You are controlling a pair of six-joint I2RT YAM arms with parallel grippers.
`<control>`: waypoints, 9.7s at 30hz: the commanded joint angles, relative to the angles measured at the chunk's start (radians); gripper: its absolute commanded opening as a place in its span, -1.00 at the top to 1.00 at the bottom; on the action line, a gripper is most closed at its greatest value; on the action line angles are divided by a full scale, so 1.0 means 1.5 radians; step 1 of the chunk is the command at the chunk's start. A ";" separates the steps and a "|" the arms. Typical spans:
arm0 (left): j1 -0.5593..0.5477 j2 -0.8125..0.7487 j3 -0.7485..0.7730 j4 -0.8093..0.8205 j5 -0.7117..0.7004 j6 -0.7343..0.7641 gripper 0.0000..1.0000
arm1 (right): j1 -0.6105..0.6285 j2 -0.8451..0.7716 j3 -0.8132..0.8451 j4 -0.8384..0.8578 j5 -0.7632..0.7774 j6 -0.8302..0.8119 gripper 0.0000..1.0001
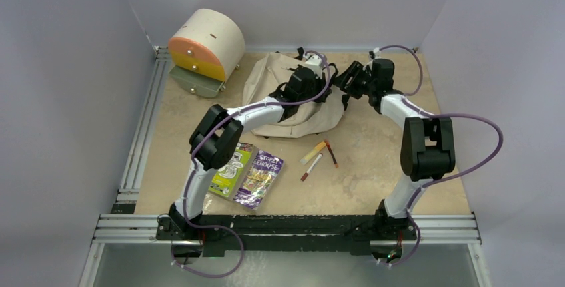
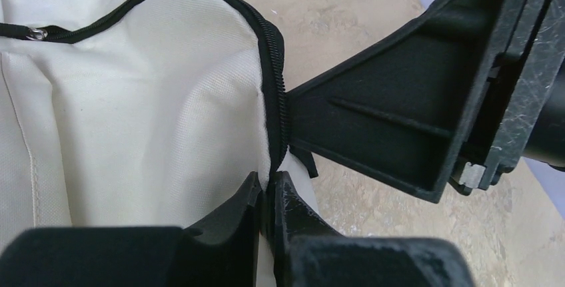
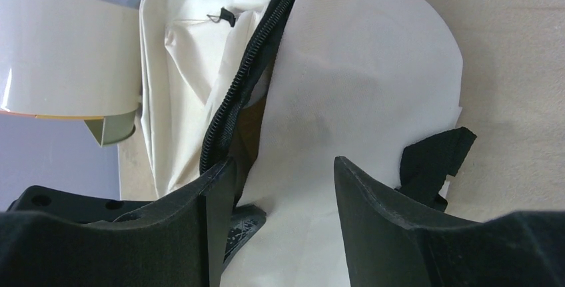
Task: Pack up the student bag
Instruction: Adjust the student bag at the center of the board, then pick up the book from the center of the board.
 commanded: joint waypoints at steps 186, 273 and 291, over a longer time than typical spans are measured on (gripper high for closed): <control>0.273 -0.276 -0.130 -0.097 0.021 0.177 1.00 | 0.457 0.009 0.002 0.069 0.781 -0.253 1.00; 0.233 -0.346 -0.100 -0.289 0.013 0.188 -0.16 | 0.352 -0.114 -0.154 0.133 0.402 0.006 0.19; 0.068 -0.272 -0.092 -0.297 -0.129 0.259 -0.16 | 0.351 -0.439 -0.363 0.038 0.352 0.111 -0.05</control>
